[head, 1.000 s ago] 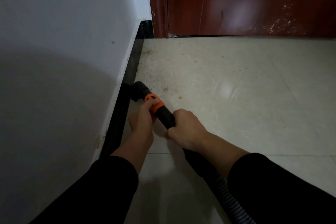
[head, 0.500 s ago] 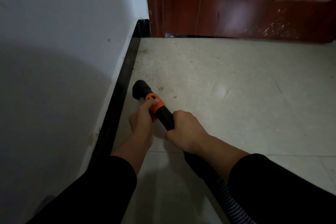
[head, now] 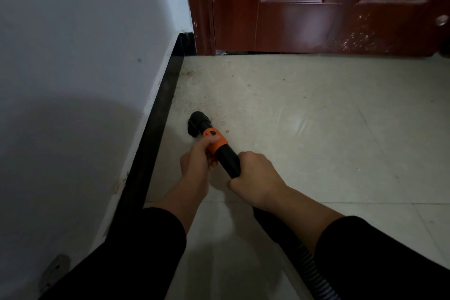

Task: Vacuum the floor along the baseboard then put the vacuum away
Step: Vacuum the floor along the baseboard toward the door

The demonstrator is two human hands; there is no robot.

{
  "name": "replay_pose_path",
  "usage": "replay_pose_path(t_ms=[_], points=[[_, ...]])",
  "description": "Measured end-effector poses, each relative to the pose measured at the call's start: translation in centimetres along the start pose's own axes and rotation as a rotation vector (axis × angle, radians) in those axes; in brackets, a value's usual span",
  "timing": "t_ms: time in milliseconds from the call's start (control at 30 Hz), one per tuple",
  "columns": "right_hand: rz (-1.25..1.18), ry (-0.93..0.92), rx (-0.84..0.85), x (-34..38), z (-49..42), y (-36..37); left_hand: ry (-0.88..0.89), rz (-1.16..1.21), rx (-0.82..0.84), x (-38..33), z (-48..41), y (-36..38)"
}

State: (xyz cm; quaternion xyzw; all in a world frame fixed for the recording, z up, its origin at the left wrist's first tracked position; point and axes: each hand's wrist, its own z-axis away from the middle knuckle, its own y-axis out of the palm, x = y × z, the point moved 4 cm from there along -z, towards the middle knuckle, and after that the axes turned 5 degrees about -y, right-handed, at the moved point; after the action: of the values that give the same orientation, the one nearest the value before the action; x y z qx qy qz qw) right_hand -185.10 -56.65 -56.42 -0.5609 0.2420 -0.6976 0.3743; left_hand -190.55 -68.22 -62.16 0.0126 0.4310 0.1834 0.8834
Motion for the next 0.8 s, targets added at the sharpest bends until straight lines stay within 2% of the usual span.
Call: replay_pose_path(t_ms=[800], points=[[0.032, 0.104, -0.099, -4.8, 3.5, -3.0, -0.059, -0.028, 0.143, 3.1, 2.4, 5.8]])
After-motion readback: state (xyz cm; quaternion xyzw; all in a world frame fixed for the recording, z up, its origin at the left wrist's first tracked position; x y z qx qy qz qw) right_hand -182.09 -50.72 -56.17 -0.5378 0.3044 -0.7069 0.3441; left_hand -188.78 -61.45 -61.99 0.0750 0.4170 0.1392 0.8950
